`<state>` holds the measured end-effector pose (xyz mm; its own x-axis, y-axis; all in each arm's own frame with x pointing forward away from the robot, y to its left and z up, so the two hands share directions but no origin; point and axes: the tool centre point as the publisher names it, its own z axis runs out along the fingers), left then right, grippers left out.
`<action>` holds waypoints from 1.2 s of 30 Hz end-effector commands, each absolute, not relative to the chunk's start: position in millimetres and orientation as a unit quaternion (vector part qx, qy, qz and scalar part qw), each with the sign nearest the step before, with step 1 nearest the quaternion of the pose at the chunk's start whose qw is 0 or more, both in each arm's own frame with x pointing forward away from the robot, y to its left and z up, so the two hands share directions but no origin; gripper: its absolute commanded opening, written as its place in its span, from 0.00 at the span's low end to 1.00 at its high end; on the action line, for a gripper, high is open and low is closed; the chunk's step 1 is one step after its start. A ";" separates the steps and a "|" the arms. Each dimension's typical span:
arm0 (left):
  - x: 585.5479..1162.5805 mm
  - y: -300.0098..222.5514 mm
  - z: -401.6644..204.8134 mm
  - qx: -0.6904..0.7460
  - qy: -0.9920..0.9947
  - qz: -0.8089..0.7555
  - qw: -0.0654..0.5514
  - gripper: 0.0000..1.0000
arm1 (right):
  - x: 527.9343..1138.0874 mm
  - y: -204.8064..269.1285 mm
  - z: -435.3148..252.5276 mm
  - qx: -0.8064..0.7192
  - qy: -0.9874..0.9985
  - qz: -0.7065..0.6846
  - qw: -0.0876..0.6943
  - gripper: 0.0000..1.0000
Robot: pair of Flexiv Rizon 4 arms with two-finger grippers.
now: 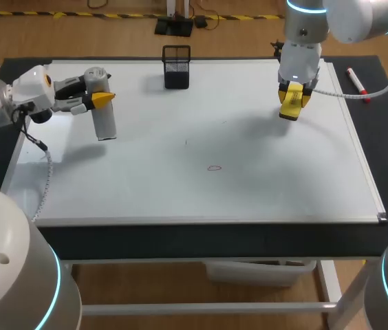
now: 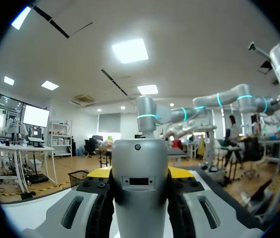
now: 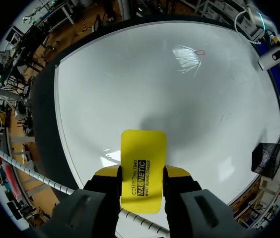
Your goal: Pick up the inspection probe, press it on each red-marked spot on the whiteboard one by one, put down the probe, pick up the eraser, and wipe off all the red marks.
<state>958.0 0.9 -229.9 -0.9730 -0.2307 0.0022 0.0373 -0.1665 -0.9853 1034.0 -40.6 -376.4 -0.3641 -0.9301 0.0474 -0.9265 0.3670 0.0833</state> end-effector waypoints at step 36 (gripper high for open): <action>958.1 0.6 -229.4 -0.075 0.639 -0.760 0.089 0.00 | 911.5 203.6 -384.1 0.664 -0.745 -0.004 0.064 0.00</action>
